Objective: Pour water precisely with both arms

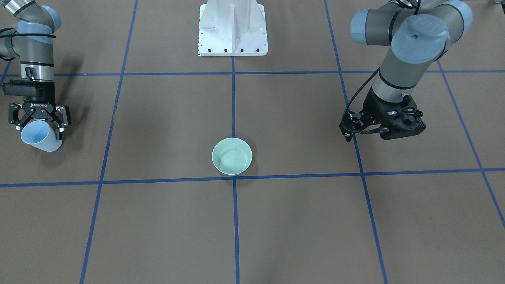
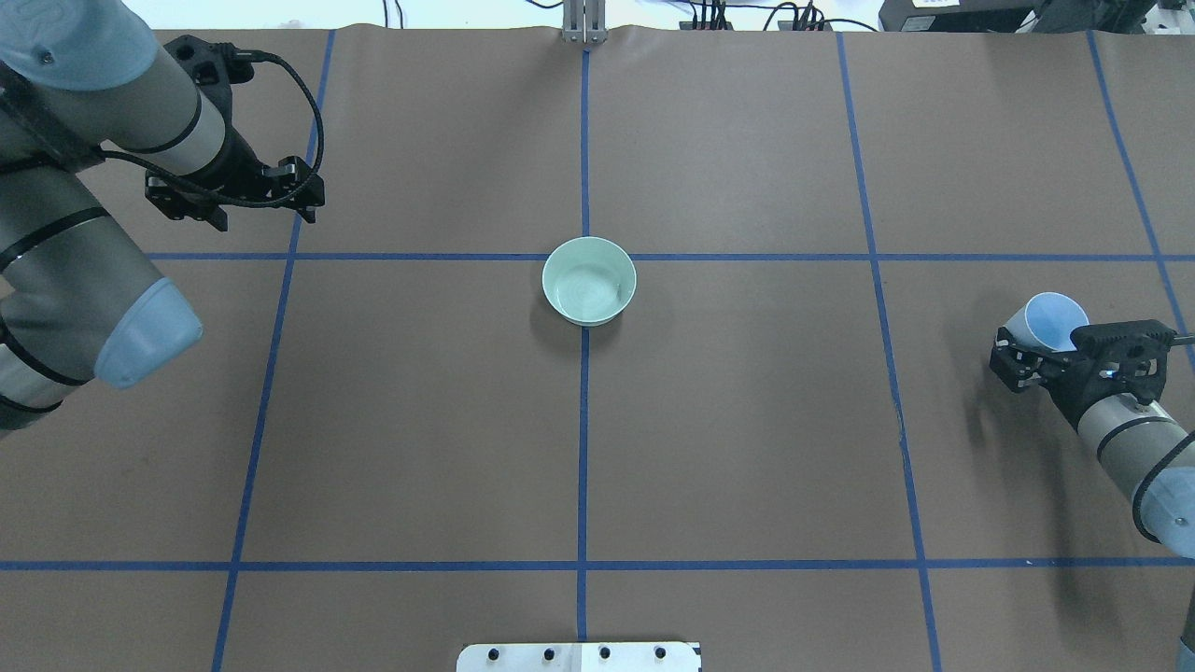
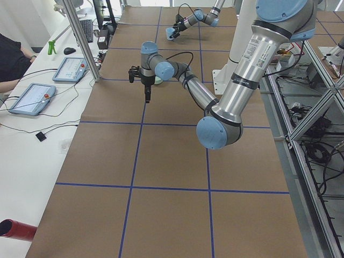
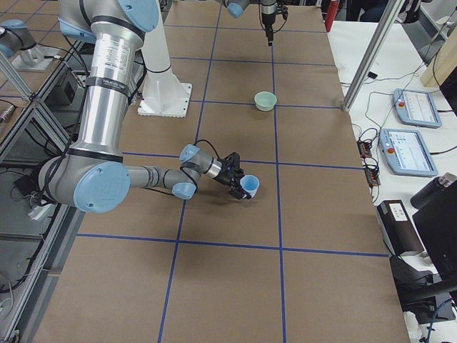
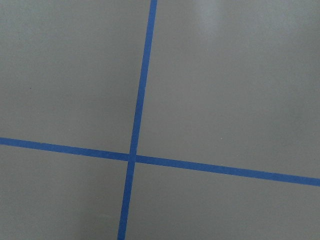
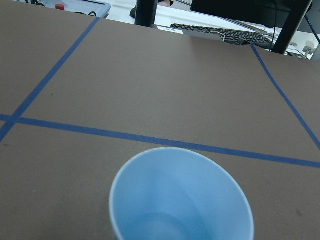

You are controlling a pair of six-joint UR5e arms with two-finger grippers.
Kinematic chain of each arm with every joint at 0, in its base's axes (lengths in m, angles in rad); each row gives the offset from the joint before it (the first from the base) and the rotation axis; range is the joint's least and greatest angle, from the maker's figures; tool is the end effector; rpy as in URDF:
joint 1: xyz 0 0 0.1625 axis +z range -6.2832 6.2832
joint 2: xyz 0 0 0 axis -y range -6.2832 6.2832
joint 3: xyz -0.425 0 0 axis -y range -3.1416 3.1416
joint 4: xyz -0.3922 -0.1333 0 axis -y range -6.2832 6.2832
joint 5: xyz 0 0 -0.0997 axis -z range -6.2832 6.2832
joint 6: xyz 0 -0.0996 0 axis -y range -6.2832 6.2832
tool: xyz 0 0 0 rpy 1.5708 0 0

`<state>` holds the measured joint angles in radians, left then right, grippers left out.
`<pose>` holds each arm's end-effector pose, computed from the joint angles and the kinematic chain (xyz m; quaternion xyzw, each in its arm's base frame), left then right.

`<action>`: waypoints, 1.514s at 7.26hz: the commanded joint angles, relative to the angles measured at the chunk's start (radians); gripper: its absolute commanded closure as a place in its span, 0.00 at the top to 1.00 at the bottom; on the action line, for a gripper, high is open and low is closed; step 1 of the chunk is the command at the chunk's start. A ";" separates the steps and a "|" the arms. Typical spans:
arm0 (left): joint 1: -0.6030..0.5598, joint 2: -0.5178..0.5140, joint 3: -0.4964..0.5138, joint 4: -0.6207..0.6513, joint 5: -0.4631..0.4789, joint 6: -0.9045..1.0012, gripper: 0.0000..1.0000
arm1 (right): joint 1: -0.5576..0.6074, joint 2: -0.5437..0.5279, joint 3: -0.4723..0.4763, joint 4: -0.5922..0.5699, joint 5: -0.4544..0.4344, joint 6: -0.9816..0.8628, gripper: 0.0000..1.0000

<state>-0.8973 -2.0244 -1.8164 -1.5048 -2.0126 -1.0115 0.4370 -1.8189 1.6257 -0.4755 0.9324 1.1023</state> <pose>0.3158 -0.5412 0.3057 0.0468 0.3653 -0.0887 0.9255 -0.2855 -0.3460 0.6211 0.4350 -0.2486 0.1233 0.8566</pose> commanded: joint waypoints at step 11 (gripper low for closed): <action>-0.032 0.004 -0.001 0.000 -0.005 0.051 1.00 | 0.316 0.245 -0.015 -0.002 0.405 -0.247 0.00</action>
<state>-0.9115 -2.0213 -1.8177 -1.5055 -2.0143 -1.0024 0.7288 -1.6300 1.6092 -0.4754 1.3072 0.9136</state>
